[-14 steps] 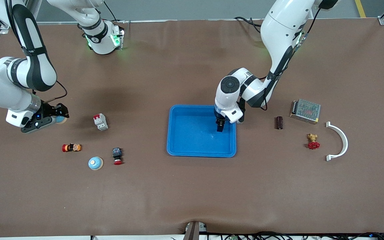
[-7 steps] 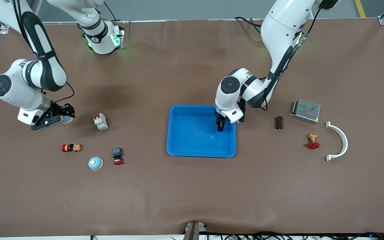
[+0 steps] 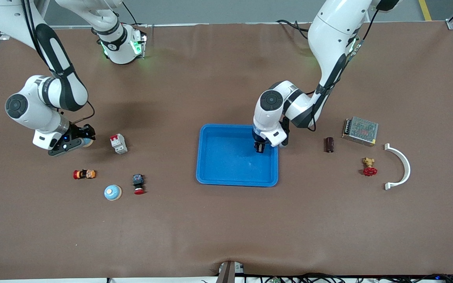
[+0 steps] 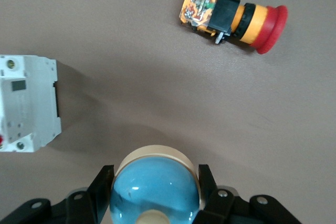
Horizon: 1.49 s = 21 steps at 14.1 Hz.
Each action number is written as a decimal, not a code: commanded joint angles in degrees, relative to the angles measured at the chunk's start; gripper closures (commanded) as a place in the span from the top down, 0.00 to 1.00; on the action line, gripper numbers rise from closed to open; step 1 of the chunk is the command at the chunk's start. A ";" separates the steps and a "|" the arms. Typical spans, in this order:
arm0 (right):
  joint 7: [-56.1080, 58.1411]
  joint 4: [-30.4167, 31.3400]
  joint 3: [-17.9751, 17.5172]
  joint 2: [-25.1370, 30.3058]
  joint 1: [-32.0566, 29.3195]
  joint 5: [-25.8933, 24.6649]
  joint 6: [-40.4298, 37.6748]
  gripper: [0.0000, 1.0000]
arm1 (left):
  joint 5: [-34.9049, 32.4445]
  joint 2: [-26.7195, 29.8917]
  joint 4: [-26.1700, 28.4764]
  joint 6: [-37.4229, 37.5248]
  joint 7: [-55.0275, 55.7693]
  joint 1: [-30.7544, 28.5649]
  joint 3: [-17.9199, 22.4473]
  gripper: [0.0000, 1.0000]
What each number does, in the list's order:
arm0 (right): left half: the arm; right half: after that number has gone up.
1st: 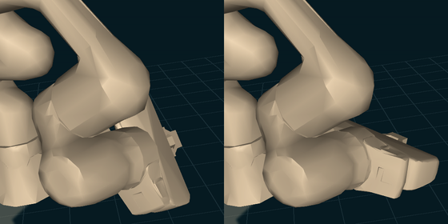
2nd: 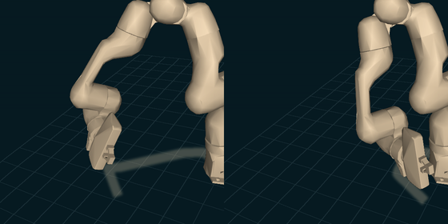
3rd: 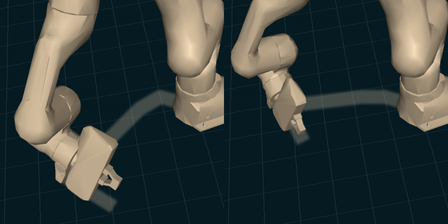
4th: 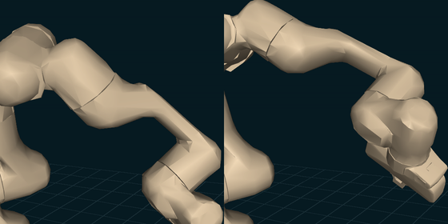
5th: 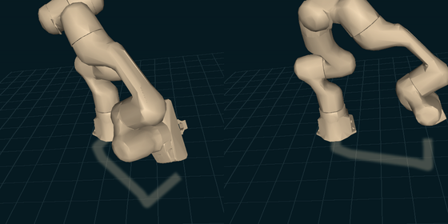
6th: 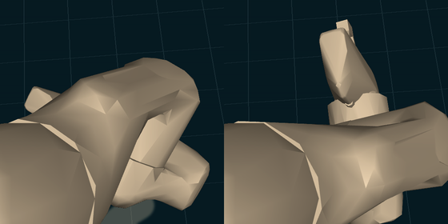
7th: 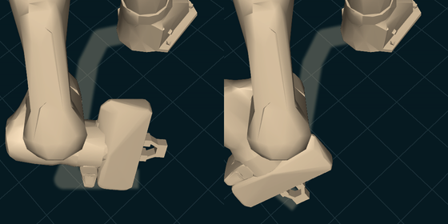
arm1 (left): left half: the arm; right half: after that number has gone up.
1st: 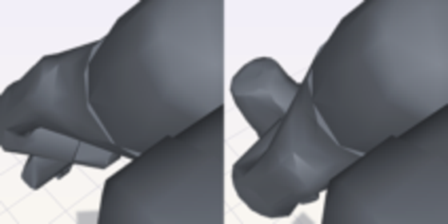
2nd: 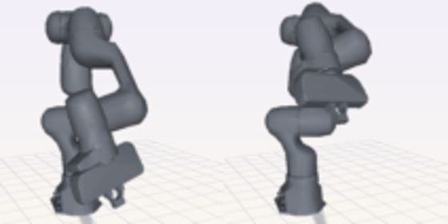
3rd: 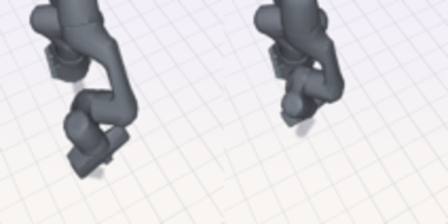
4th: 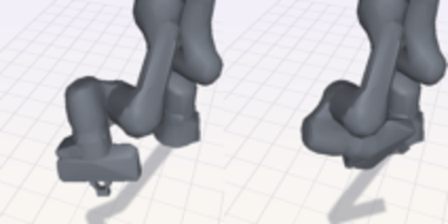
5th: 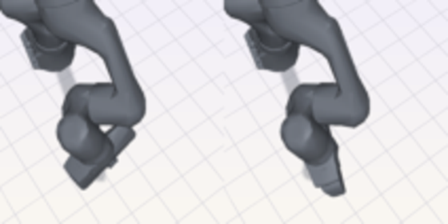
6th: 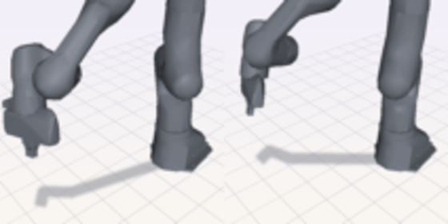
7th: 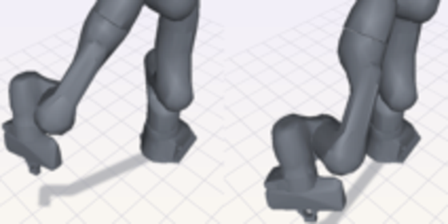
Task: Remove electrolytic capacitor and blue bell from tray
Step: 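Grasp and lift the capacitor with the left gripper while the right gripper lowers the bell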
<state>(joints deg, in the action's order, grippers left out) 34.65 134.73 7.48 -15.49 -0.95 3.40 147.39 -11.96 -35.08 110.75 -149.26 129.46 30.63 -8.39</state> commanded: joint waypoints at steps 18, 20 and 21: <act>-0.55 2.29 -0.19 -4.90 0.69 0.21 8.88 0.63 | -1.22 2.82 -8.36 17.68 -19.06 -4.96 -0.75 0.00; -0.63 2.29 -0.28 -4.81 0.69 0.21 8.88 0.67 | -1.13 3.70 -8.36 18.57 -22.92 -5.58 -0.66 0.00; -0.63 2.29 -0.28 -4.81 0.60 0.21 8.79 0.76 | -1.04 3.70 -8.36 18.66 -26.07 -6.19 -0.75 0.00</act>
<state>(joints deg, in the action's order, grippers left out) 34.54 136.18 7.32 -20.80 -0.50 3.40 155.37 -12.88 -32.81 102.03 -132.23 107.70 25.54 -8.48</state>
